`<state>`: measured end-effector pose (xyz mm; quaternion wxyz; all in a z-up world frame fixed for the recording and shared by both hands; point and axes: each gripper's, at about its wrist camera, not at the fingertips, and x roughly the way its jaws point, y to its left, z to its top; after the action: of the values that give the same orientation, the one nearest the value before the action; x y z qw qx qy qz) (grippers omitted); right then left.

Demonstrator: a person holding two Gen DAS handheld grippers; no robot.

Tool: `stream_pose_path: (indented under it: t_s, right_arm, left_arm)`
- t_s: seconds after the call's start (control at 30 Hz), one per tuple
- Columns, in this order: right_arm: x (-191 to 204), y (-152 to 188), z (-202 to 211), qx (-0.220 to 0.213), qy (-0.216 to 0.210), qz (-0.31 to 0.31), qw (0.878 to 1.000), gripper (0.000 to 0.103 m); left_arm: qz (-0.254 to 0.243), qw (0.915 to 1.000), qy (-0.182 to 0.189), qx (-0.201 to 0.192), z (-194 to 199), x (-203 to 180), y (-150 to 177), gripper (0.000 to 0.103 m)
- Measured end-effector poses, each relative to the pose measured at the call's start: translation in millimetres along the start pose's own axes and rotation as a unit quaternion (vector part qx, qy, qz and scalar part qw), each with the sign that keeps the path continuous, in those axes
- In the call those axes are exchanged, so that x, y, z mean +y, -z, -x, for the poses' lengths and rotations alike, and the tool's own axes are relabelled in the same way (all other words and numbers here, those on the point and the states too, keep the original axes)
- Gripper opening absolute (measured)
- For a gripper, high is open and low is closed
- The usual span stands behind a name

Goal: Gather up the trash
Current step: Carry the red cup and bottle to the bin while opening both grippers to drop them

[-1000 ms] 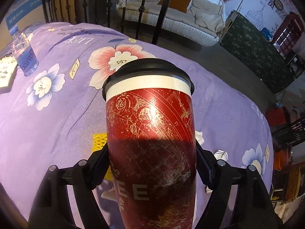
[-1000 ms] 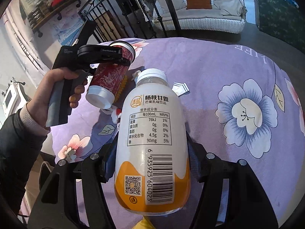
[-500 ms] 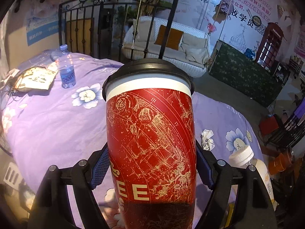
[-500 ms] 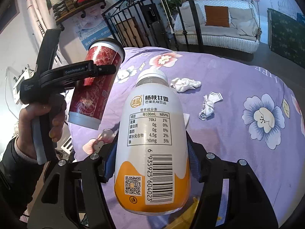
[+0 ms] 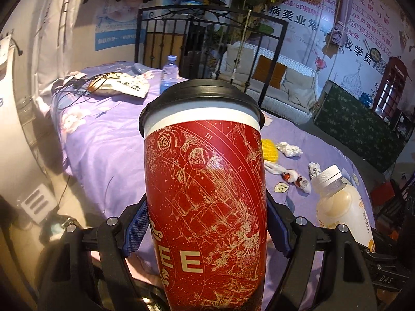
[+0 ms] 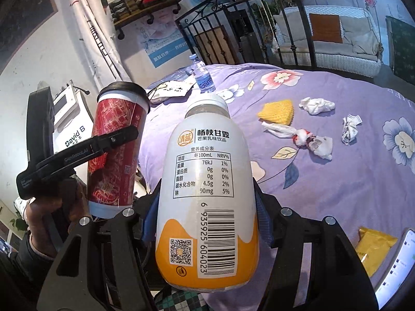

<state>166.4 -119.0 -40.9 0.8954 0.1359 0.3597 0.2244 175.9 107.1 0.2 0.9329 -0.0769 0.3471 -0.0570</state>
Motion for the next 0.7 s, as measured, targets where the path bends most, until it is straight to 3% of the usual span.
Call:
stream_pose_path:
  t_s: [0.17,0.33,0.6,0.7]
  right_arm:
    - [30.9,22.4,-20.2,0.023,-0.03,0.019,0.999,0.062]
    - [56.6,41.6,-39.0,0.045,-0.056,0.031,0.997,0.062]
    - [72.1,52.4,-44.6,0.052,-0.067,0.046,0.995,0.062]
    - [72.5,53.6,-46.2,0.055,-0.068,0.048,0.995,0.062]
  left_arm:
    - [0.05,0.9979,-0.042,0.006,27.2,37.6,35.8,0.076]
    - [0.1,0.9906,-0.087,0.033,45.1,76.0,74.8,0.076]
    - [0.182,0.9663,-0.151,0.103,38.7,133.4,138.6,0.076]
    - [0.206,0.9567,-0.158,0.131,23.3,150.7,158.2,0.076]
